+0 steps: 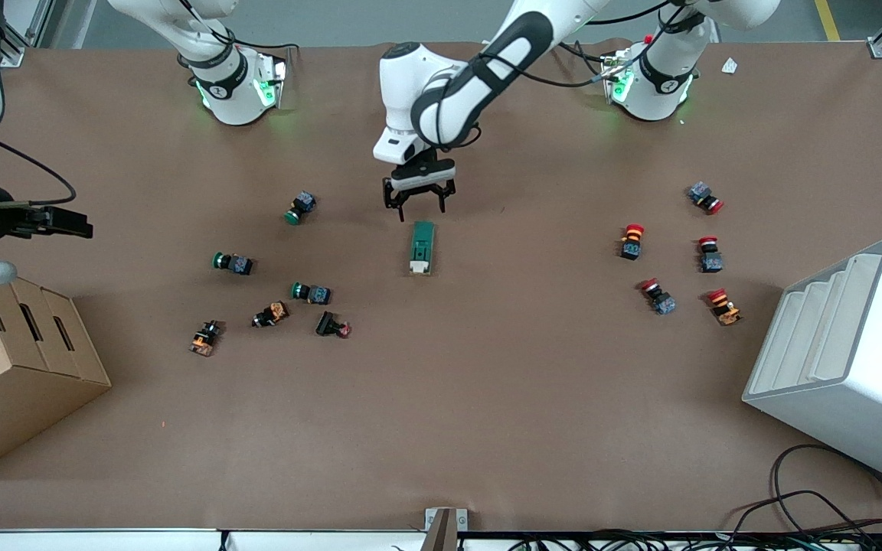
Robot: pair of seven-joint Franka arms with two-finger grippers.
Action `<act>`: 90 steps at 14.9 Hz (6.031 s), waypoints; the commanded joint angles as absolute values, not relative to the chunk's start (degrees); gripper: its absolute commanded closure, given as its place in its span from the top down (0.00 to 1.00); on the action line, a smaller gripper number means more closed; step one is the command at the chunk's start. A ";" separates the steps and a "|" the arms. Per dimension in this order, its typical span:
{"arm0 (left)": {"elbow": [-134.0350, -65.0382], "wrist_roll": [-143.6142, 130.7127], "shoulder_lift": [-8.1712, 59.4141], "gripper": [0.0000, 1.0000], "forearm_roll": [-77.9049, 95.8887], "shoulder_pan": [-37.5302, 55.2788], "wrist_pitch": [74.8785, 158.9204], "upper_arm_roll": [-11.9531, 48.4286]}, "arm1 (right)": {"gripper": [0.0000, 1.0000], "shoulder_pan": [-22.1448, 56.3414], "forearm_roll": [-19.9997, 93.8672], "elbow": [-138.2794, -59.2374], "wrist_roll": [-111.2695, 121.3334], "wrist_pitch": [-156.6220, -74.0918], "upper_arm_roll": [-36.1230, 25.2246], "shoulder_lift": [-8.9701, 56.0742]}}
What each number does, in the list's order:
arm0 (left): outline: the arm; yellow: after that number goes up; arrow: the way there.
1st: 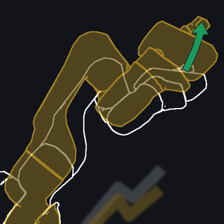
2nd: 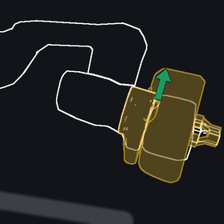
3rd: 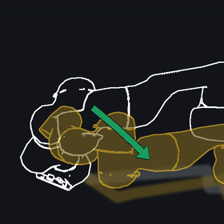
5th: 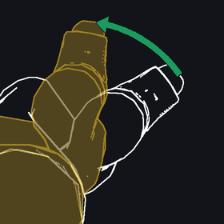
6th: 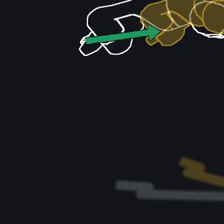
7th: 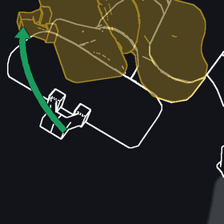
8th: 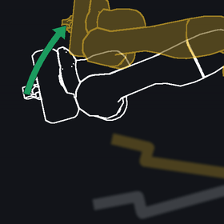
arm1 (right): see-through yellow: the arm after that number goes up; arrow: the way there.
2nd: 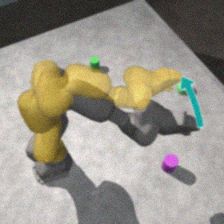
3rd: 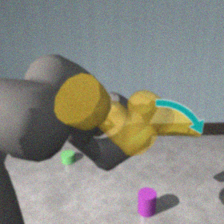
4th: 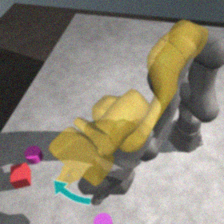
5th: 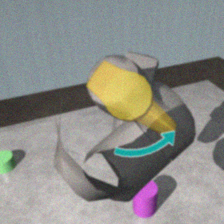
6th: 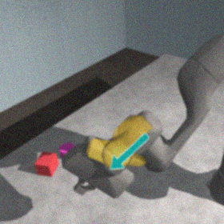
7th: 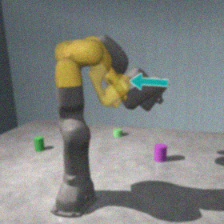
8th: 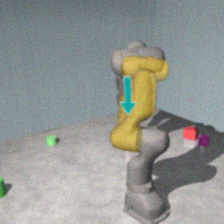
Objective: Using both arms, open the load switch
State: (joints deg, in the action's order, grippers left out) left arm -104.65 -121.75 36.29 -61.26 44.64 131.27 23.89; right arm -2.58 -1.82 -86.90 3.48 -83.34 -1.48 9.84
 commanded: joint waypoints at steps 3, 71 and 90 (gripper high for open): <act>-105.56 -128.48 38.67 0.98 -74.33 49.21 122.61 23.64 | 1.00 2.09 -1.85 -87.36 -18.05 -81.91 -0.62 9.40; -106.08 -145.46 47.99 0.99 -99.67 54.76 113.91 20.74 | 1.00 44.65 16.79 -82.18 -108.90 -98.00 0.26 44.56; -94.93 -110.78 32.80 0.98 -59.45 48.53 115.58 21.45 | 1.00 11.53 1.50 -82.00 -27.92 -83.32 -0.35 20.23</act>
